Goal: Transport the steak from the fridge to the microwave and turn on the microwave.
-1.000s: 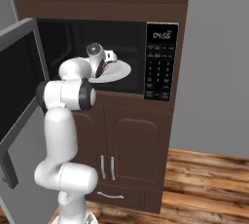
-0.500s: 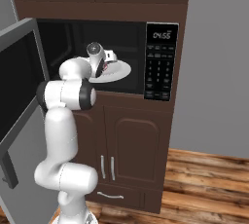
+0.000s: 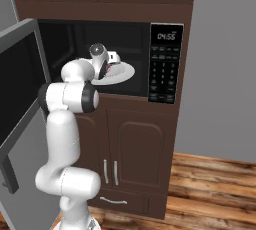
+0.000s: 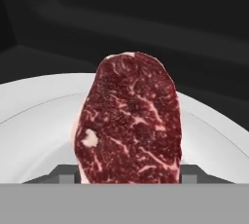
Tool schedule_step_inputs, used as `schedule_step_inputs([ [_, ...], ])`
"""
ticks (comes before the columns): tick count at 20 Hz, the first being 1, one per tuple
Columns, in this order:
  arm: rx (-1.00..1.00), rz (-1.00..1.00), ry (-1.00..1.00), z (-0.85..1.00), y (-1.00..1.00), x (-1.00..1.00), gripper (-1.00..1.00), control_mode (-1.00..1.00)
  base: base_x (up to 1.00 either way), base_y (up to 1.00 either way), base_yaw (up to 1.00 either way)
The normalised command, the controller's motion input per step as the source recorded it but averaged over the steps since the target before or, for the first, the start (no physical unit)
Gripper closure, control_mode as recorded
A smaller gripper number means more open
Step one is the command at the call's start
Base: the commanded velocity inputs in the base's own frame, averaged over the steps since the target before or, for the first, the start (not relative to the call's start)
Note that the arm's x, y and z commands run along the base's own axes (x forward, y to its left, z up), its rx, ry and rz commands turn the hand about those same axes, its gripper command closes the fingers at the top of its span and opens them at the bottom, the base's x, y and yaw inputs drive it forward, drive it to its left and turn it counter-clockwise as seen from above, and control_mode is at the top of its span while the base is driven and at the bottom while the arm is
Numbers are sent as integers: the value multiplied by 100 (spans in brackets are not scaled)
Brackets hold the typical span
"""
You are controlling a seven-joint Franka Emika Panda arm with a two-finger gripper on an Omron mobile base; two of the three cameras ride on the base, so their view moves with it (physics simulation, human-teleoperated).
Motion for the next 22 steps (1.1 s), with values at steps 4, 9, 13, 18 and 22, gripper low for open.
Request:
schedule_step_inputs([
  [4,0,0,0,-6,0,0,-100,-100,0,0,0],
  [9,0,0,0,-2,0,0,-100,-100,0,0,0],
  [13,0,0,0,0,0,0,-100,-100,0,0,0],
  [18,0,0,0,0,0,-12,-100,-100,0,0,0],
  [22,0,0,0,0,0,-22,-100,-100,0,0,0],
])
